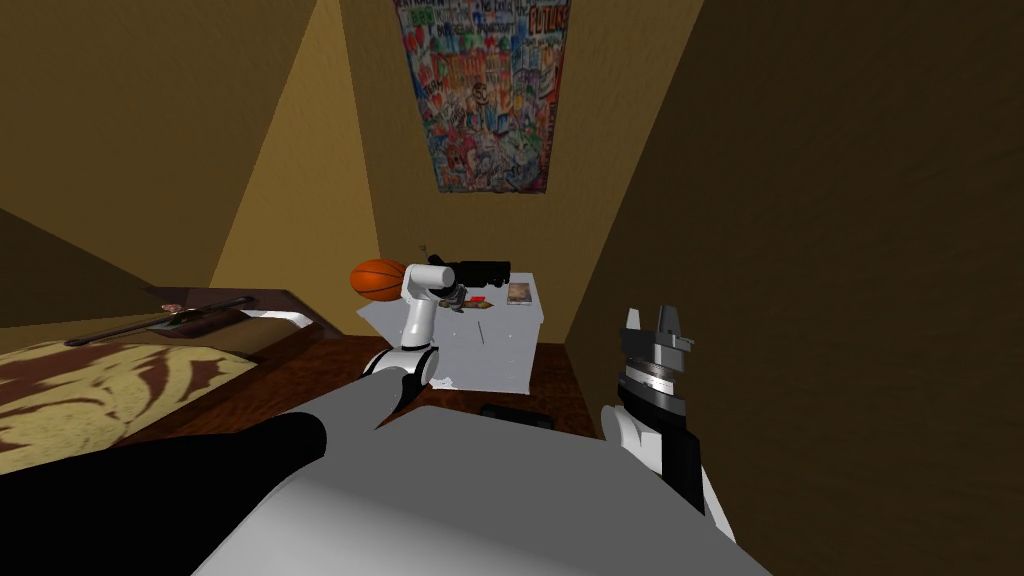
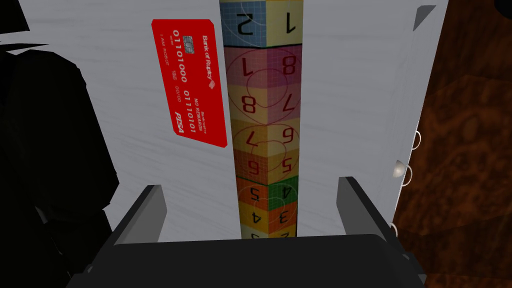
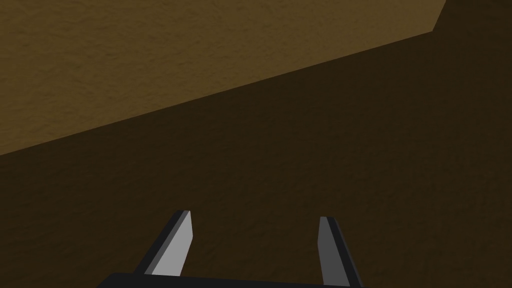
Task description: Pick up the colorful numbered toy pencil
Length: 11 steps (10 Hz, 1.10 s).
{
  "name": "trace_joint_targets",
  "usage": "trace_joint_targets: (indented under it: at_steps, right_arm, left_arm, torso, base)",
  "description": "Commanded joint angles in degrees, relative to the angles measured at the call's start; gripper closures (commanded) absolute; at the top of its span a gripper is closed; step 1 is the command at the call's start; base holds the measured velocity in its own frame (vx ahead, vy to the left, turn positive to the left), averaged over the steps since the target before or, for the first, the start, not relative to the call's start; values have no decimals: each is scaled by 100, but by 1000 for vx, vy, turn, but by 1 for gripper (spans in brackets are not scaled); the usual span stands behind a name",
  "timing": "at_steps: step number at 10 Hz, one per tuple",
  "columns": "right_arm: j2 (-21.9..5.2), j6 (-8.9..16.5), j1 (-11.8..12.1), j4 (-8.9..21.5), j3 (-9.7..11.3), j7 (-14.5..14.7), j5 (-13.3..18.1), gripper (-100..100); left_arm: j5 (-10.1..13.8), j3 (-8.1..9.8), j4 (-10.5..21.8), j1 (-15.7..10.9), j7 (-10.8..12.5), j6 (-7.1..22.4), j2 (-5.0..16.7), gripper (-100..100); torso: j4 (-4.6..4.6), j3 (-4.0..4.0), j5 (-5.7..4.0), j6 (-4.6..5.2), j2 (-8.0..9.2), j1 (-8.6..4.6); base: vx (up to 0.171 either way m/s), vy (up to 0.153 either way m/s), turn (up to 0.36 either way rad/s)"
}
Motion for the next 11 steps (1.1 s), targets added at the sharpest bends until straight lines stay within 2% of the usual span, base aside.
trace_joint_targets:
  at_steps: [1,5,6,7,9,10,11]
  right_arm:
    - [0,0,0,0,0,0,0,0]
    - [0,0,0,0,0,0,0,0]
    - [0,0,0,0,0,0,0,0]
    - [0,0,0,0,0,0,0,0]
    - [0,0,0,0,0,0,0,0]
    - [0,0,0,0,0,0,0,0]
    - [0,0,0,0,0,0,0,0]
  left_arm:
    - [0,0,0,0,0,0,0,100]
    - [0,0,-2,-2,0,1,1,100]
    - [0,0,-1,-1,0,1,0,0]
    - [22,24,-115,-52,17,171,18,100]
    - [50,55,-253,-100,34,363,41,100]
    - [37,40,-212,-80,30,287,28,100]
    - [38,41,-222,-82,33,310,29,0]
  torso:
    - [0,0,0,0,0,0]
    - [-1,-1,0,-1,-1,0]
    - [0,0,0,-1,0,0]
    - [0,0,0,-1,0,0]
    - [4,6,-2,-2,9,-2]
    - [5,8,-3,-2,11,-3]
    - [4,6,-2,-1,8,-3]
  base:
    - [0,0,0]
    - [0,0,0]
    - [0,0,0]
    - [-8,0,10]
    - [-10,0,7]
    - [0,0,0]
    - [0,0,0]
